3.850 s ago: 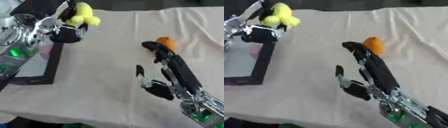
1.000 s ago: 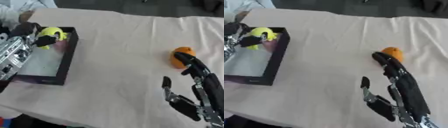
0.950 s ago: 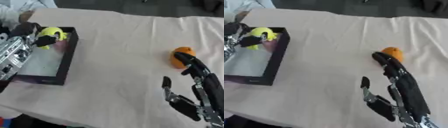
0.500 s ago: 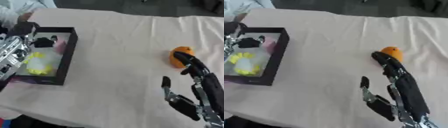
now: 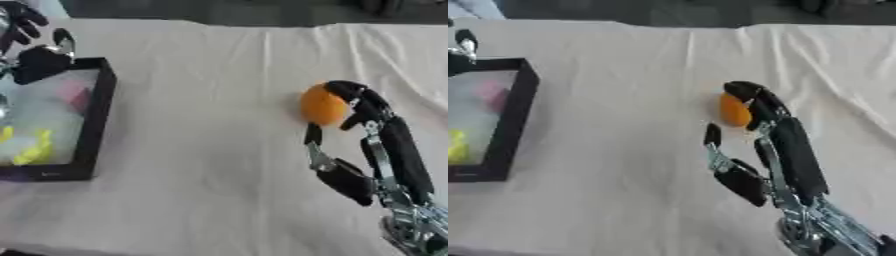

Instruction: Pick up the objects with one hand, pass them to the other hand, and then place them into the box on the other side of the table.

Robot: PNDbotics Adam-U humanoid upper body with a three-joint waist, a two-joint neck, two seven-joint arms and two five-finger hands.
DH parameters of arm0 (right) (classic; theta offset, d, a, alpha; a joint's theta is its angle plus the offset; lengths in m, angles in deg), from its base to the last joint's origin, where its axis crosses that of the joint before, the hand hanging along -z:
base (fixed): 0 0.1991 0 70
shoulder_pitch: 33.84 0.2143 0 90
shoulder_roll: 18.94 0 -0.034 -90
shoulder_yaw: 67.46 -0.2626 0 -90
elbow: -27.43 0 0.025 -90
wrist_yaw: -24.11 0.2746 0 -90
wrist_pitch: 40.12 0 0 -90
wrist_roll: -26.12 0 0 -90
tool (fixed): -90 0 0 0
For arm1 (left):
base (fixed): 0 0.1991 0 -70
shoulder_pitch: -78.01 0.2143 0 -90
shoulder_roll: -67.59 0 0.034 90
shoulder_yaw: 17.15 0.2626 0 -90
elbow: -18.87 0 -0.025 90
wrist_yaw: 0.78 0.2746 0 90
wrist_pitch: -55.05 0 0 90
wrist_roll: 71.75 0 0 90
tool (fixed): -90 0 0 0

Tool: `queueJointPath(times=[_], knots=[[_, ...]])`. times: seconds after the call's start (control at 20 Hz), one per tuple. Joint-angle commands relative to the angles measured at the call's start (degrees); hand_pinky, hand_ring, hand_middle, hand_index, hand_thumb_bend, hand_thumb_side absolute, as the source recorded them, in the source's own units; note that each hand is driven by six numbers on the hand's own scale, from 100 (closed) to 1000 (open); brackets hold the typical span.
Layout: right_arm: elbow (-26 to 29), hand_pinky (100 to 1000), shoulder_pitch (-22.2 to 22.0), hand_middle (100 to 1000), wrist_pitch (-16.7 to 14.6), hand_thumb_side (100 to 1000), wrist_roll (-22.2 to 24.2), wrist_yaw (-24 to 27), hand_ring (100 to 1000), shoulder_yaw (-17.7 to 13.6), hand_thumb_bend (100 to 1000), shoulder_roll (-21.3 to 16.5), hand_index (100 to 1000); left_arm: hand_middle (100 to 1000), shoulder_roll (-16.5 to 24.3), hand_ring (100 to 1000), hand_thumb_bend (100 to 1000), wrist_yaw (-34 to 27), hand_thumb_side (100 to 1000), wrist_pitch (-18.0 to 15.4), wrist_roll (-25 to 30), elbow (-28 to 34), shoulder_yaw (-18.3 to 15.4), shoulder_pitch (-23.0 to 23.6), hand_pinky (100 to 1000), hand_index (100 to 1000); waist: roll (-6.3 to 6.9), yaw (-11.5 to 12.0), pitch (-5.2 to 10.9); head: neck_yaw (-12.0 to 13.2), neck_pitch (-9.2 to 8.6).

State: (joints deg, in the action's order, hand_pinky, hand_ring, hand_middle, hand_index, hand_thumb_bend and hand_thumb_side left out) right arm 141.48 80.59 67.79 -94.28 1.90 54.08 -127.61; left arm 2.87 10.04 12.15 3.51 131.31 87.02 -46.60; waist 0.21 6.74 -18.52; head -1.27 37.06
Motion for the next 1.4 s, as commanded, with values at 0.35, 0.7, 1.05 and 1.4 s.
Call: queueJointPath(times=[0.35, 0.7, 1.05, 1.4], knots=[[0.55, 594, 2.81, 853, 11.06, 447, 16.48, 10.62, 888, -8.58, 100, -10.86, 893, 582, -9.03, 648, 100, -17.29, 568, -20.90, -16.82, 2.15, 1.23, 0.88, 806, 788, -0.50, 1.17, 0.50, -3.41, -2.03], [0.55, 787, 4.80, 881, 14.57, 598, 34.04, 9.15, 929, -9.95, 100, -14.62, 918, 585, -12.39, 649, 100, -21.32, 594, -27.71, -16.73, 2.16, 2.83, 4.03, 803, 791, -1.08, 1.35, 0.68, -3.73, -0.40], [0.55, 884, 1.78, 890, 1.56, 544, 50.28, 10.21, 944, -14.01, 100, -20.28, 904, 579, -12.39, 646, 100, -21.50, 600, -27.66, -15.83, 2.16, 3.84, 4.15, 802, 786, -2.28, 1.85, 0.08, -2.62, -0.73], [0.55, 800, 1.78, 837, 0.77, 207, 46.48, 10.19, 910, -16.02, 100, -20.31, 887, 564, -12.96, 637, 100, -21.13, 597, -28.71, -15.15, 2.16, 4.39, 3.00, 799, 773, -3.03, 3.53, -1.57, -4.35, -2.51]])
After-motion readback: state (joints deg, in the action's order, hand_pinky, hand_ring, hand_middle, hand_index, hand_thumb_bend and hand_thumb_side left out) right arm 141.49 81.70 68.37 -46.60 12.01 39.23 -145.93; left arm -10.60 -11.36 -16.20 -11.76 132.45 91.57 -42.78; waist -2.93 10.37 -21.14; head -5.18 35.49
